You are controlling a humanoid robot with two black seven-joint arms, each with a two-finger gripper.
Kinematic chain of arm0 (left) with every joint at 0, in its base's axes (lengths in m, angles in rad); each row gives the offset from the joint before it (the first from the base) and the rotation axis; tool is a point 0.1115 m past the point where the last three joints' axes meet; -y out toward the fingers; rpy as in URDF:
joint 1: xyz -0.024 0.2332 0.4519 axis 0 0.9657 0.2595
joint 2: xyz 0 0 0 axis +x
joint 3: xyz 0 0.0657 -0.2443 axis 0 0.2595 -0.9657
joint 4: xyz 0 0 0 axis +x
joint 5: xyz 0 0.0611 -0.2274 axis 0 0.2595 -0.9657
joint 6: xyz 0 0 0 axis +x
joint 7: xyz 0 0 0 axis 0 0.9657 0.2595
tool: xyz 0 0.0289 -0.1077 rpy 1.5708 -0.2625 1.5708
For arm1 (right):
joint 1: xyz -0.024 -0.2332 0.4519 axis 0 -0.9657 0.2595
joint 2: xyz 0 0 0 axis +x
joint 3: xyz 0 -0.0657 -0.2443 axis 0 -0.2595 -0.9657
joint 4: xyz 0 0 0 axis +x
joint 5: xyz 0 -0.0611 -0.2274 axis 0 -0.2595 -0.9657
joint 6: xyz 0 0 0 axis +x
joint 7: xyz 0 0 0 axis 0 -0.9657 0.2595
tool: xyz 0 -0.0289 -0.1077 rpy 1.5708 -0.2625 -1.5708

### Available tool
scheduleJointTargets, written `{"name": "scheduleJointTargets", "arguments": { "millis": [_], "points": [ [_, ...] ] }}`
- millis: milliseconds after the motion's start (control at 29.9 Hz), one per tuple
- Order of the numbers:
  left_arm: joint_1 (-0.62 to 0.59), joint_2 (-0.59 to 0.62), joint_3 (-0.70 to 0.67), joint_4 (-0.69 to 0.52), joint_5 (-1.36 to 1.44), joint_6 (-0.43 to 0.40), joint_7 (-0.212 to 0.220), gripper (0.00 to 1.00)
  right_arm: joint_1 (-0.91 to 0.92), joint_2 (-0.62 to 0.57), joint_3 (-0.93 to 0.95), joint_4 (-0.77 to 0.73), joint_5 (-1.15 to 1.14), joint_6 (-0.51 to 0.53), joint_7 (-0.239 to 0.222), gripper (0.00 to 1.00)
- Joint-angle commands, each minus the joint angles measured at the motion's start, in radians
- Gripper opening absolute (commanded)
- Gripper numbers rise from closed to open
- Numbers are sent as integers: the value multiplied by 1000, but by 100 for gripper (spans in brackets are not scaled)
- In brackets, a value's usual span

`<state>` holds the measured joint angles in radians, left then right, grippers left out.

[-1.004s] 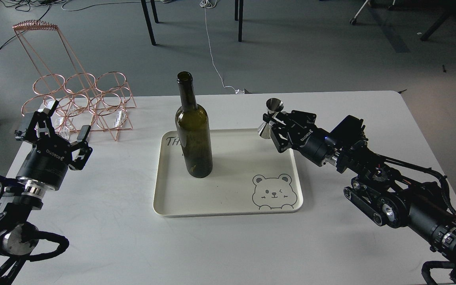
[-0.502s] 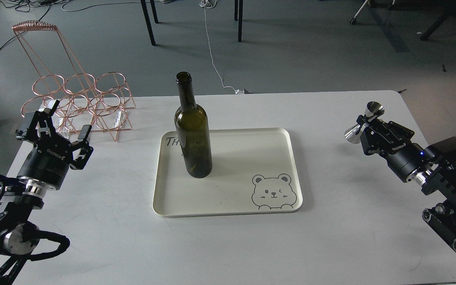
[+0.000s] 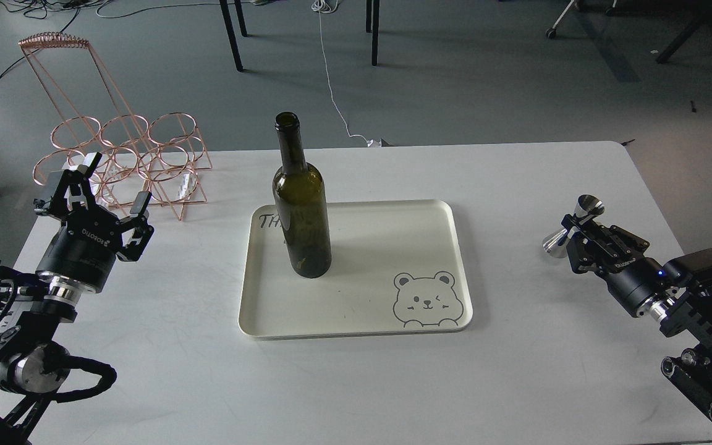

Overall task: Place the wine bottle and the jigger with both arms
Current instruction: 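Carry the jigger off the tray toward the table edge beside the right arm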

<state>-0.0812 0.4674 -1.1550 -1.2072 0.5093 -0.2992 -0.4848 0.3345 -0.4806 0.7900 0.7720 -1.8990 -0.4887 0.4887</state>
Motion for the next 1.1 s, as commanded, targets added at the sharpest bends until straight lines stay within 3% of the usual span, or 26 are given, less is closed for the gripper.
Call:
{"name": "scheduleJointTargets", "arguments": {
  "millis": [0, 870, 970, 1004, 1071],
  "points": [
    [0, 0, 0, 0, 0, 0, 0, 99, 6, 4, -1, -23, 0, 0, 0, 22],
    [0, -1, 1, 0, -2, -1, -1, 99, 11, 4, -31, -60, 1, 0, 0, 32],
    [0, 0, 1, 0, -2, -1, -1, 99, 11, 4, -34, -60, 1, 0, 0, 40],
    [0, 0, 1, 0, -2, -1, -1, 99, 11, 4, -32, -60, 1, 0, 0, 46],
    [0, -1, 1, 0, 0, -1, -1, 99, 12, 4, -32, -60, 3, 0, 0, 66]
  ]
}}
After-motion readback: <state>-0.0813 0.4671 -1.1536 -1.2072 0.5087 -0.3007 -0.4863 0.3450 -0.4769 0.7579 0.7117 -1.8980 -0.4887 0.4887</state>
